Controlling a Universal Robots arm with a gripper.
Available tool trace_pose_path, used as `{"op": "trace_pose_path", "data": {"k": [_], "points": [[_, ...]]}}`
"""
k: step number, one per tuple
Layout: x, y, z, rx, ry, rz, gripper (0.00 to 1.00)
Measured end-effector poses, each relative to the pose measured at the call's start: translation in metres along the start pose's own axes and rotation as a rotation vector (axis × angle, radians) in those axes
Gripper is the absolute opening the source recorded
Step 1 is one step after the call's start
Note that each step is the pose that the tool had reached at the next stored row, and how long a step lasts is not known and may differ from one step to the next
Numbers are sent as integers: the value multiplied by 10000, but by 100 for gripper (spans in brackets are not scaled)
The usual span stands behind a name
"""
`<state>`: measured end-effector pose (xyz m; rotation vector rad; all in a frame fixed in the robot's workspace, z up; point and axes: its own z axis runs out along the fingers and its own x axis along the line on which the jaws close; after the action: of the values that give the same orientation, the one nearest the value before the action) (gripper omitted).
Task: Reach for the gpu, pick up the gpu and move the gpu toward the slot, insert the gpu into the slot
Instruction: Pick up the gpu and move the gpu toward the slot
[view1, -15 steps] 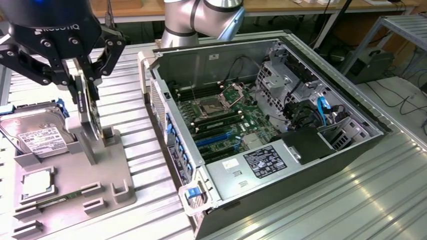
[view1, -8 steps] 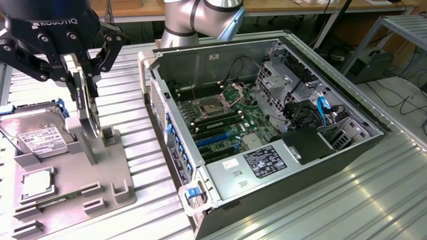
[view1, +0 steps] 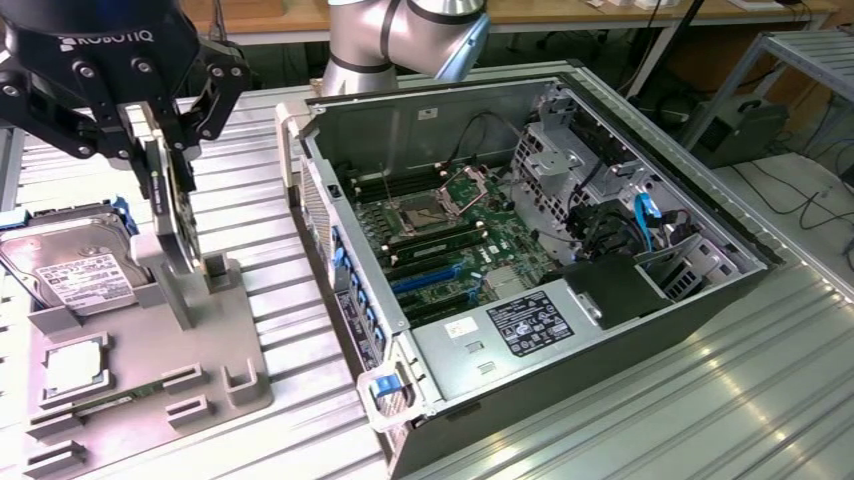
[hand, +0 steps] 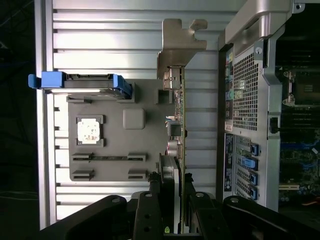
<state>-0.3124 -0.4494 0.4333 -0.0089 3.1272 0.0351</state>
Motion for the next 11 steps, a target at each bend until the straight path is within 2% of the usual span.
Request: {"op": "trace_pose_path", "data": {"k": [11], "points": [[-33,0,0,0,0,0,27]]}}
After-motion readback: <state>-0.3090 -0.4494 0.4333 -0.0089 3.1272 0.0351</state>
